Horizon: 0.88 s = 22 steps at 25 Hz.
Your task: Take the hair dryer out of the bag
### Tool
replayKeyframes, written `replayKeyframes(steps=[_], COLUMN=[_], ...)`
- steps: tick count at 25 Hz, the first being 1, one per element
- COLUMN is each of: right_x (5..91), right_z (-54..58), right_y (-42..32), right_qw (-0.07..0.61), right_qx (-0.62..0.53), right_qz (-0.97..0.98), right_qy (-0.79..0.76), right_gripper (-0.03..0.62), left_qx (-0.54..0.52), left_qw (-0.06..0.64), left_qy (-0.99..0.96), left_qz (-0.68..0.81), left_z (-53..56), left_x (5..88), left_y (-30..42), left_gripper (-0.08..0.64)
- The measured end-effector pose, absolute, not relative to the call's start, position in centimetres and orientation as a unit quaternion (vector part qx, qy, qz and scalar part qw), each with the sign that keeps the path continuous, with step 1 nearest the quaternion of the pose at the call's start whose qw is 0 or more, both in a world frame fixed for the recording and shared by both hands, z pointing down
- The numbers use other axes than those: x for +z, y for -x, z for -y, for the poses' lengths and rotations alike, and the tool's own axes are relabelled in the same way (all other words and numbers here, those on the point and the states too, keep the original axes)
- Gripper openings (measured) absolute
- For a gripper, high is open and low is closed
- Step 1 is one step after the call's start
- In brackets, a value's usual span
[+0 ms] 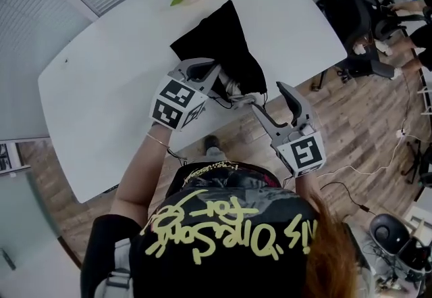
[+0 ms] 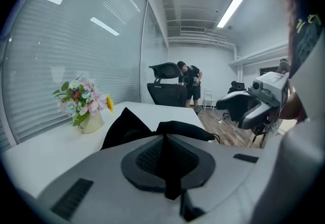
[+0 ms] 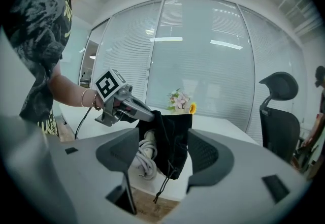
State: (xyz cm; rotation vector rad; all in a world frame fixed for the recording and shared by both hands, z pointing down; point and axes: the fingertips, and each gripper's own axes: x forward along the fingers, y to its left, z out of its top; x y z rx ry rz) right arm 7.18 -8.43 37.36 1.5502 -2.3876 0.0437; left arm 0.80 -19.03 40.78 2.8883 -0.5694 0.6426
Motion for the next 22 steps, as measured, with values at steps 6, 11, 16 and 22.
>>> replayKeyframes(steps=[6,11,16,22], right_x=[37.4,37.3,37.8,39.9], right_z=[8.8,9.4,10.0,11.3], right_y=[-7.4,-6.3,-3.8,-0.7], right_qw=[0.134,0.134,0.139,0.177], right_qx=[0.033,0.035,0.039,0.029], right_qz=[0.829,0.836,0.855,0.878], right_qy=[-0.542,-0.531,-0.498,-0.444], right_gripper=[0.289,0.288,0.287,0.285], left_qx=[0.231,0.236,0.229,0.218], left_qw=[0.065,0.052,0.042,0.045], left_qy=[-0.950,-0.951,-0.953,-0.958], left_qz=[0.198,0.194,0.191,0.180], left_z=[20.7,21.1,21.2,21.1], left_x=[42.2,43.0,42.9,42.8], left_y=[-0.4,-0.5,-0.6,-0.5], left_gripper=[0.002,0.002,0.002,0.002])
